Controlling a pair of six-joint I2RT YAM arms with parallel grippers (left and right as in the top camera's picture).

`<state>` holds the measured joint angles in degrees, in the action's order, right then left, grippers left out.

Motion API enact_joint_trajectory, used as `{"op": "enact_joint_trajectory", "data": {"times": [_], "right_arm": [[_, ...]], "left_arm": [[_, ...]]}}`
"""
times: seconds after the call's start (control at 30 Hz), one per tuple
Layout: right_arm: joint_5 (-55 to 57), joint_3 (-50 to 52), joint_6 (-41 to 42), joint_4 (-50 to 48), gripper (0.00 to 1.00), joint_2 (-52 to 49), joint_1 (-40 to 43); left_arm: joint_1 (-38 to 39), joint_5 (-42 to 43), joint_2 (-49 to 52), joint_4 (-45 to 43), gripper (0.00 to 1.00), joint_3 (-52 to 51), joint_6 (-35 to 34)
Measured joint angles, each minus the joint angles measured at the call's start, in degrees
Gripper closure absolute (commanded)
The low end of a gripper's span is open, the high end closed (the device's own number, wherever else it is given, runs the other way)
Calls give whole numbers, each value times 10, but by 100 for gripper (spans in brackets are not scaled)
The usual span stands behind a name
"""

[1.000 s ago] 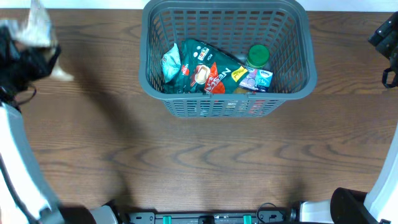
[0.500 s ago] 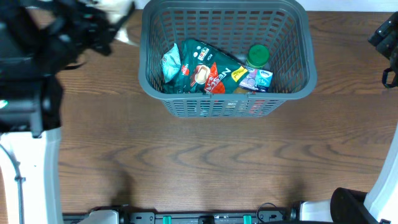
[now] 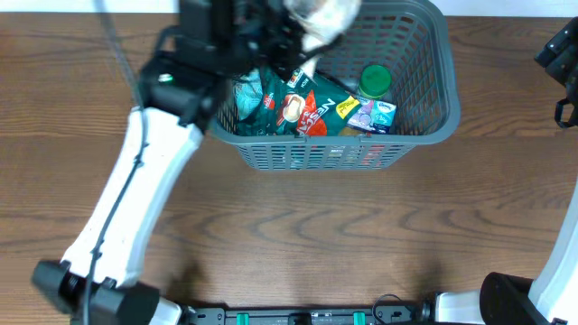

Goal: Pack container
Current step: 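Lift the tan snack bag with the left gripper and carry it over the basket, then lower the snack bag into the basket and open the left gripper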

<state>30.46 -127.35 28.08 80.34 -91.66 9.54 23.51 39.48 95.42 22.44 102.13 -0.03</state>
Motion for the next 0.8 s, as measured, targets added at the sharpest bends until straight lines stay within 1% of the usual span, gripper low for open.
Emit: {"op": "enact_joint_trajectory", "data": {"times": [0.2,0.33,0.67,0.77,0.8], "right_arm": [[0,0,0,0,1,0,0],[0,0,0,0,1,0,0],[0,0,0,0,1,0,0],[0,0,0,0,1,0,0],[0,0,0,0,1,0,0]], "left_arm": [[29,0,52,5,94,0,0],[37,0,80,31,94,0,0],[48,-1,116,74,94,0,0],[48,0,116,74,92,0,0],[48,0,116,75,87,0,0]]}}
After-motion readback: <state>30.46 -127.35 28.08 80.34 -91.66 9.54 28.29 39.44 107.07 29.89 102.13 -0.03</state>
